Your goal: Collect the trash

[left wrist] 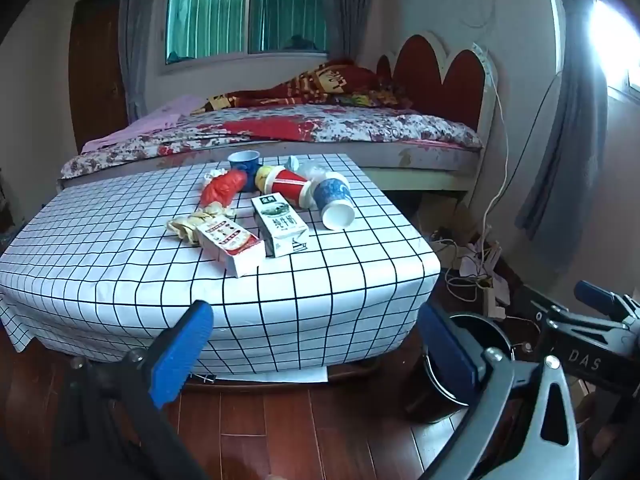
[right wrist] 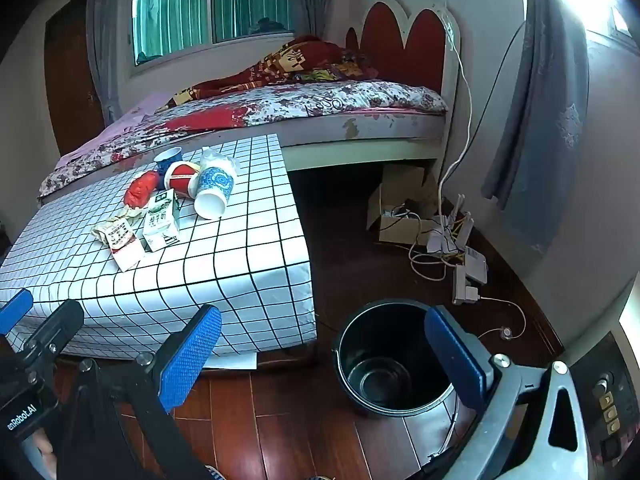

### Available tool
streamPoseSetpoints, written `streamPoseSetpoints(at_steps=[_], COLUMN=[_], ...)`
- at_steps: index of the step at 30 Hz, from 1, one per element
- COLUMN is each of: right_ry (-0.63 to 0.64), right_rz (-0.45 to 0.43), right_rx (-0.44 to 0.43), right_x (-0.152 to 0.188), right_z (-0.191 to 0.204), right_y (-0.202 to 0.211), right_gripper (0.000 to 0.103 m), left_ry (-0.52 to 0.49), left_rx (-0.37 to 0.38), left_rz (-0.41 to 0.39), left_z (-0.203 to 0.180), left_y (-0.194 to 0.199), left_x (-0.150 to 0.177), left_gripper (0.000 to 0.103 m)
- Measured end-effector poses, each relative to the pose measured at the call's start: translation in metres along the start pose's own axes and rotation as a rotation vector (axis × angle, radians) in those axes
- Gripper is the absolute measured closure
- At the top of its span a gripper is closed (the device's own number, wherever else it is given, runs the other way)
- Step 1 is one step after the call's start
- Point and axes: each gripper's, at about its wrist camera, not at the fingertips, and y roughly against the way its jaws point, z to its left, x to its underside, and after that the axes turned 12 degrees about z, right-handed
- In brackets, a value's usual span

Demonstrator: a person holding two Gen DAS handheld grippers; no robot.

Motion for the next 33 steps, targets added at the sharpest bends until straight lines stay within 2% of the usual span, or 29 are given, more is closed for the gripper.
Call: streamPoseSetpoints(at_steps=[7,10,11,33], right_ry=[0.002,-0.001,0.005,-0.007], right_rz=[-0.013,-0.014,-0.035,-0.032], right_rx=[0.0,0.002,-0.011,-0.024], right_x=[-0.005,-0.004,0.0,-0.001], right_z=[0.008,0.012,0.008,-0.003], right_y=[0.001,0.007,0.007,0.008], right_gripper=[0.001,0.001,0.001,0.001], left_ry=[0.005,-0.001,-0.002,-0.015], left_rx=[-0.016,-0.025,-0.027,-0.043], left_rz=[-0.011,0.001,0.001,0.005], left_z=[0.01,0.003,0.003,0.0], left_y=[0.007,0.003,0.004,0.001], left_x=[0.002,0.002,0.003,0.005], left_gripper=[0.001,0.001,0.001,0.001])
